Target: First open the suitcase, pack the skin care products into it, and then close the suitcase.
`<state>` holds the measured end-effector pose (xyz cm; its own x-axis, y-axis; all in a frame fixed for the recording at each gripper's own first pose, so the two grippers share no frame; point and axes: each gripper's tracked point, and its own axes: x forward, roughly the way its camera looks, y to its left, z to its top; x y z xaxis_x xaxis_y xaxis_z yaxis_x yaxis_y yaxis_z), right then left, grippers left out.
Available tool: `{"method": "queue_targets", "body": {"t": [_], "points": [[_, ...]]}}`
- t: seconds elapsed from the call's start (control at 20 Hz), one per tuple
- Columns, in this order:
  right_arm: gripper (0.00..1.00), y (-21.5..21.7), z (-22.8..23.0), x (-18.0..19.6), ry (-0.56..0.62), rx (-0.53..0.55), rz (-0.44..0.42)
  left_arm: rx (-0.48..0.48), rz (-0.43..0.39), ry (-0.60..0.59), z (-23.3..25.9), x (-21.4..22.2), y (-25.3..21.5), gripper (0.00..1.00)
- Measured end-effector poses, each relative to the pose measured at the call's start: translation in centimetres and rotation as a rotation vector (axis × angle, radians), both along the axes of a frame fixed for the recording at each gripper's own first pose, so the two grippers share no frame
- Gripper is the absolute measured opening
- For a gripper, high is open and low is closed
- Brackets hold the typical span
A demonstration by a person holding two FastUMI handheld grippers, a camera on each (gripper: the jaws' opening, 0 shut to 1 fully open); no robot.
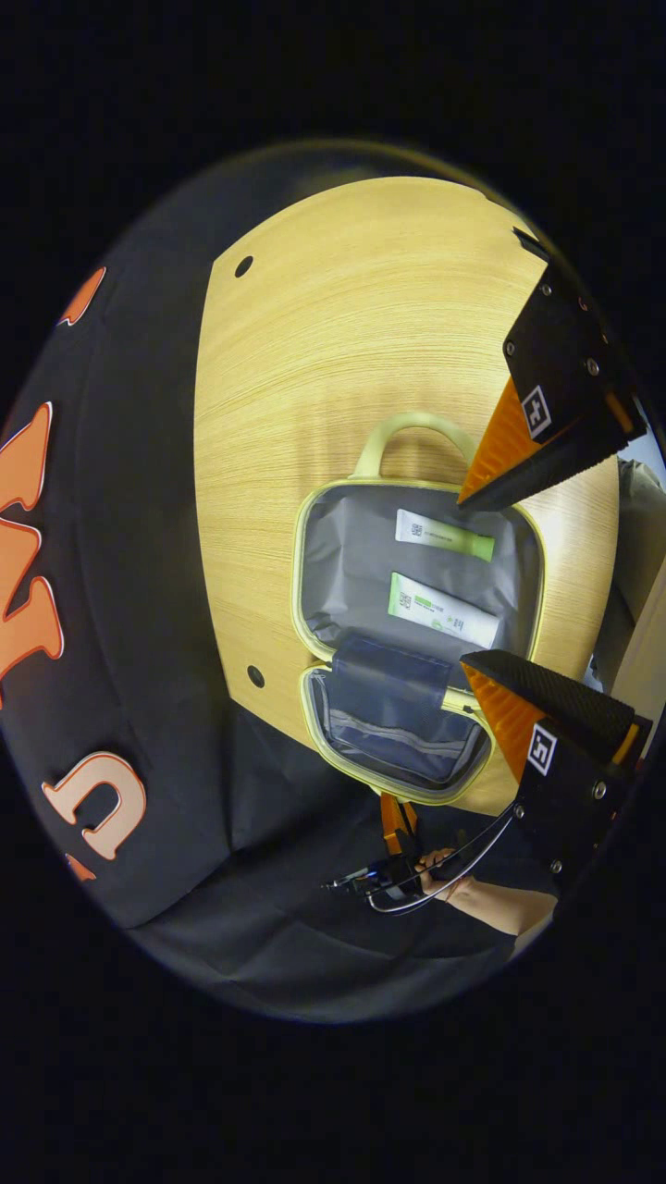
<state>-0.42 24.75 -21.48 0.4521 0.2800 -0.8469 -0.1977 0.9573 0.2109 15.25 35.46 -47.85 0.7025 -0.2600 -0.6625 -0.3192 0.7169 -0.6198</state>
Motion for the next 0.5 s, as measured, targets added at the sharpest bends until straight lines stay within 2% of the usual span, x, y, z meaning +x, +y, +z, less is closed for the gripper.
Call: {"method": "queue_targets", "body": {"t": [0.35,0.5], "points": [[0.96,-1.1,2.1,0.9,-0.064,0.045,0.029,0.358,-0.104,0.018,7.2,-1.1,-2.7,0.11],[0.96,-3.3,3.2,1.5,-0.1,0.068,0.039,0.446,-0.103,-0.005,12.4,-1.9,-5.0,0.11]]}}
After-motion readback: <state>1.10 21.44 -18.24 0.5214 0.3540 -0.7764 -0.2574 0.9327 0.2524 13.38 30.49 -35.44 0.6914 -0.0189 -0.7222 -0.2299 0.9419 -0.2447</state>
